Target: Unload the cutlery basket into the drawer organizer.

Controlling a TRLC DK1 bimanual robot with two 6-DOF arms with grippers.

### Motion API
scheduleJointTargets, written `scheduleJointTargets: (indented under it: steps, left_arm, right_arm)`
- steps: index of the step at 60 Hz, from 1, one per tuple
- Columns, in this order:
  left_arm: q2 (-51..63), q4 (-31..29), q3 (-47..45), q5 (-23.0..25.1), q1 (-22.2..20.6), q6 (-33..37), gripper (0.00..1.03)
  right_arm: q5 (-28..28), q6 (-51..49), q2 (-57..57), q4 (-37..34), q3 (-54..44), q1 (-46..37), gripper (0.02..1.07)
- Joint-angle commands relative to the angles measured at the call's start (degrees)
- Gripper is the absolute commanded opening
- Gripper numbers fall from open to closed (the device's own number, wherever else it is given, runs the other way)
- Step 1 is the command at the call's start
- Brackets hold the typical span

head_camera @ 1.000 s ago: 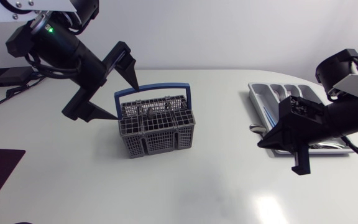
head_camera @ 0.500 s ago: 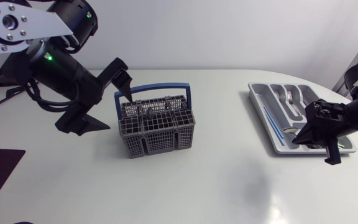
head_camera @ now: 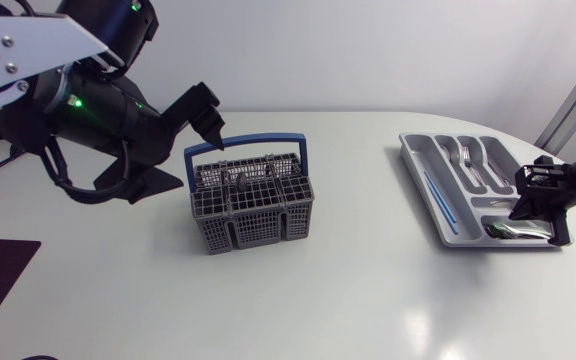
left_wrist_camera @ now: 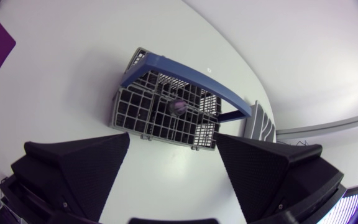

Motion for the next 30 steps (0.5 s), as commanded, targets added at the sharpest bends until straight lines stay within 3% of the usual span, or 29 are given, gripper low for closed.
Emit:
scheduleJointTargets:
  steps: [1, 24, 30]
  left_arm:
    - [-1.41, 1.03, -1.61, -0.84, -0.83, 3.21, 0.98]
    - [-3.08, 3.93, -4.24, -0.93, -1.97, 10.68, 0.98]
    - [-3.7, 3.58, -4.42, -0.93, -2.06, 12.18, 0.98]
  right_arm:
    - [1.28, -3.23, 2.67, 0.52, 1.82, -0.82, 0.08]
    - [9.45, -5.6, 10.66, 8.87, 4.37, -1.96, 0.1]
    - [11.03, -5.6, 11.45, 10.63, 4.01, -1.96, 0.22]
